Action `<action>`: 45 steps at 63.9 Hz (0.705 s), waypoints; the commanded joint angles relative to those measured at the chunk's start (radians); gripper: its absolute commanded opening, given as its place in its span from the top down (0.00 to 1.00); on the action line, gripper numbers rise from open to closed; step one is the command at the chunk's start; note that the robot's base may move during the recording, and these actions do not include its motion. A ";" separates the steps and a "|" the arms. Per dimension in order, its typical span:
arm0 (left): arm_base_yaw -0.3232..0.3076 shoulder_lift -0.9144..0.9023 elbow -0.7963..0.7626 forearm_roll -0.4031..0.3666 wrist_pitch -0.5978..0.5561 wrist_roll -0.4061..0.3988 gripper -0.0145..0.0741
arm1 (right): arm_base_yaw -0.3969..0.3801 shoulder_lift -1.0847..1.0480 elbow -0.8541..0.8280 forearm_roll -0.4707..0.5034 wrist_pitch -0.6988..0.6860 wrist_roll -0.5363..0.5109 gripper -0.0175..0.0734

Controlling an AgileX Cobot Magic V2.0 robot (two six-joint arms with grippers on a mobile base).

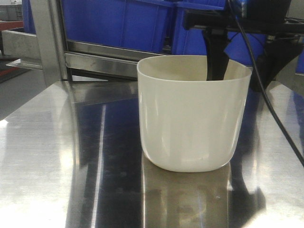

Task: Move white bin to right shelf second layer
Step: 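Lower the right gripper onto the rim of the white bin, then close the right gripper on the bin rim and lift it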

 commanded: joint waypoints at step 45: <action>0.000 -0.015 0.033 -0.003 -0.083 -0.007 0.74 | -0.005 -0.091 -0.035 -0.015 -0.030 -0.017 0.71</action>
